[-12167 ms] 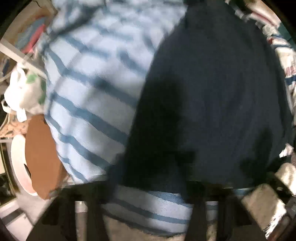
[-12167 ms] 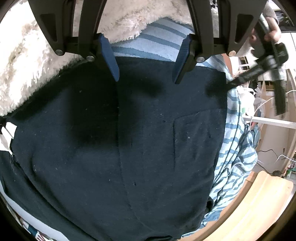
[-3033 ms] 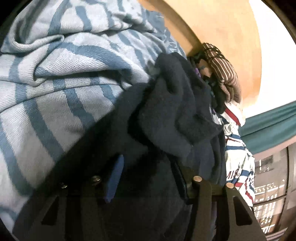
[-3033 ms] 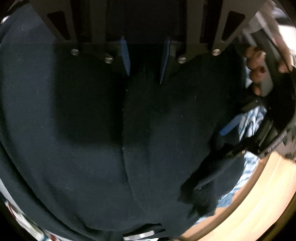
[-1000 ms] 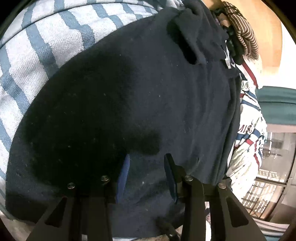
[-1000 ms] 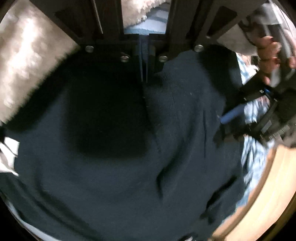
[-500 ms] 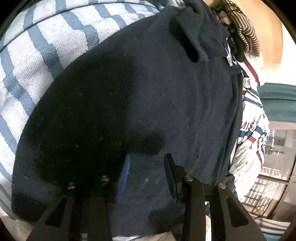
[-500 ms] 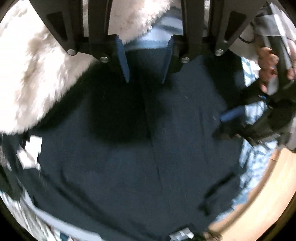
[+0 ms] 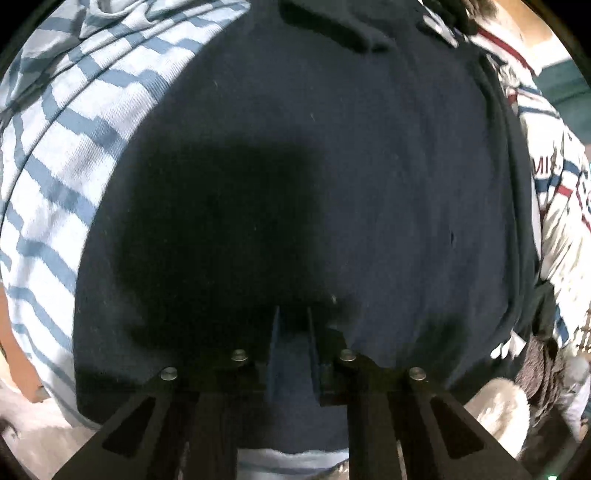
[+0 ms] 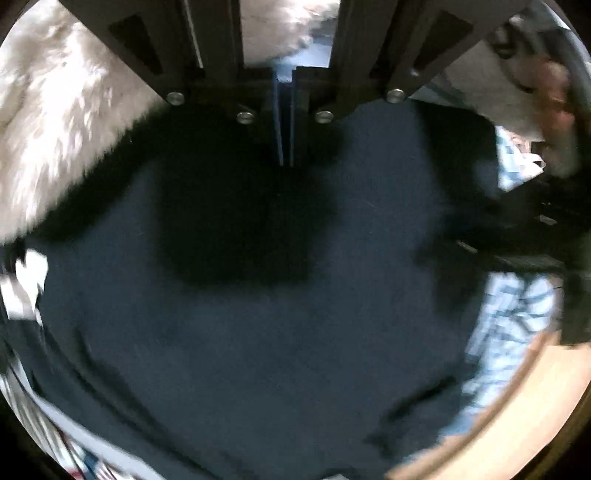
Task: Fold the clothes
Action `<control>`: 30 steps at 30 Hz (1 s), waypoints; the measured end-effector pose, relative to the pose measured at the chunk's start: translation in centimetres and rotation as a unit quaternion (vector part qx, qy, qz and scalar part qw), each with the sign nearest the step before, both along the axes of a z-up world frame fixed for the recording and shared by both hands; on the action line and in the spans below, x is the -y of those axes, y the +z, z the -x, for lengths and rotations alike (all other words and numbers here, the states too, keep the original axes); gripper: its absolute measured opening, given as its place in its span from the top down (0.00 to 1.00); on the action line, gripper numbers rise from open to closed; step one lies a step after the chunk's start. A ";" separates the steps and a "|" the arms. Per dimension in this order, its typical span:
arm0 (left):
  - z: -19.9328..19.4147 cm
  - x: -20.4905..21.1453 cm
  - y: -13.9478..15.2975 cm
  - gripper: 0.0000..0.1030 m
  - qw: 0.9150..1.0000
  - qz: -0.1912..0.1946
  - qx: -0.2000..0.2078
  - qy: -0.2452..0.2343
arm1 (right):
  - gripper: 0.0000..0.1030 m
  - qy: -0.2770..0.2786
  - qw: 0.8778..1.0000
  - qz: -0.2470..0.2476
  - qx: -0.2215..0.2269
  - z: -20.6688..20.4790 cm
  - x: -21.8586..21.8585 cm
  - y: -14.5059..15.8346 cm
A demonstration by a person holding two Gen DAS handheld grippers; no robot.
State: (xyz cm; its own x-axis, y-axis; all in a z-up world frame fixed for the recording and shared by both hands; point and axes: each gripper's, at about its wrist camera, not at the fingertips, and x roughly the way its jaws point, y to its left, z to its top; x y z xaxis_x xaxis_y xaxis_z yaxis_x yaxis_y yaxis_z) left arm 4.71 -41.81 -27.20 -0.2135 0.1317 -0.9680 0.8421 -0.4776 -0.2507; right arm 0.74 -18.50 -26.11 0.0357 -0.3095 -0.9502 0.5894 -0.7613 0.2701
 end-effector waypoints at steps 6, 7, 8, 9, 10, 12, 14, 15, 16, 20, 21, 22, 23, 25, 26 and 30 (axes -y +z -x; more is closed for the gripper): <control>-0.2 -1.3 0.4 0.86 0.999 0.034 0.009 -0.014 | 0.91 0.043 0.999 -0.009 -0.004 1.5 1.1 -1.2; -0.3 -1.1 0.9 0.86 0.999 0.041 -0.001 -0.009 | 0.91 0.046 0.999 -0.022 0.001 1.7 0.9 -1.5; -0.7 -0.8 2.1 0.86 0.998 0.060 -0.030 -0.001 | 0.91 0.049 0.998 -0.035 0.007 1.9 0.6 -1.8; -1.1 -0.5 3.1 0.86 0.996 0.073 -0.048 0.006 | 0.91 0.052 0.997 -0.048 0.013 2.1 0.3 -2.2; -1.8 -0.1 4.4 0.86 0.994 0.089 -0.066 0.018 | 0.90 0.055 0.997 -0.053 0.017 2.2 0.1 -2.1; -5.8 -0.5 6.3 0.86 0.990 0.104 -0.084 0.037 | 0.84 0.062 0.998 -0.028 0.012 2.1 -0.3 -0.3; -6.6 -0.1 7.5 0.86 0.989 0.112 -0.087 0.051 | 0.74 0.077 0.997 -0.027 0.002 1.6 -0.7 0.8; -6.4 0.0 7.8 0.86 0.988 0.114 -0.085 0.057 | 0.73 0.087 0.996 -0.035 0.000 1.3 -0.9 0.8; -6.2 0.2 8.2 0.86 0.988 0.116 -0.083 0.063 | 0.70 0.095 0.994 -0.048 0.010 1.0 -1.1 0.2; -8.3 -0.7 9.3 0.86 0.984 0.107 -0.109 0.087 | 0.69 0.106 0.991 -0.063 0.047 0.5 -1.9 -3.0; -9.5 -1.1 9.6 0.86 0.984 0.102 -0.114 0.089 | 0.68 0.106 0.991 -0.059 0.049 0.6 -2.0 -2.8; -10.2 -1.4 9.8 0.86 0.984 0.095 -0.119 0.092 | 0.62 0.105 0.992 -0.053 0.053 0.9 -2.3 -2.6; -10.5 -2.1 9.9 0.86 0.984 0.090 -0.123 0.094 | 0.59 0.101 0.992 -0.045 0.061 1.2 -2.5 -2.5; -10.7 -2.9 9.9 0.86 0.984 0.078 -0.130 0.099 | 0.59 0.092 0.993 -0.033 0.070 1.7 -3.2 -2.3; -10.9 -3.3 9.9 0.86 0.984 0.070 -0.128 0.100 | 0.59 0.087 0.993 -0.028 0.068 1.8 -3.5 -2.0; -11.7 -4.6 10.7 0.86 0.986 0.057 -0.122 0.101 | 0.59 0.076 0.996 0.002 0.048 1.8 -4.8 0.4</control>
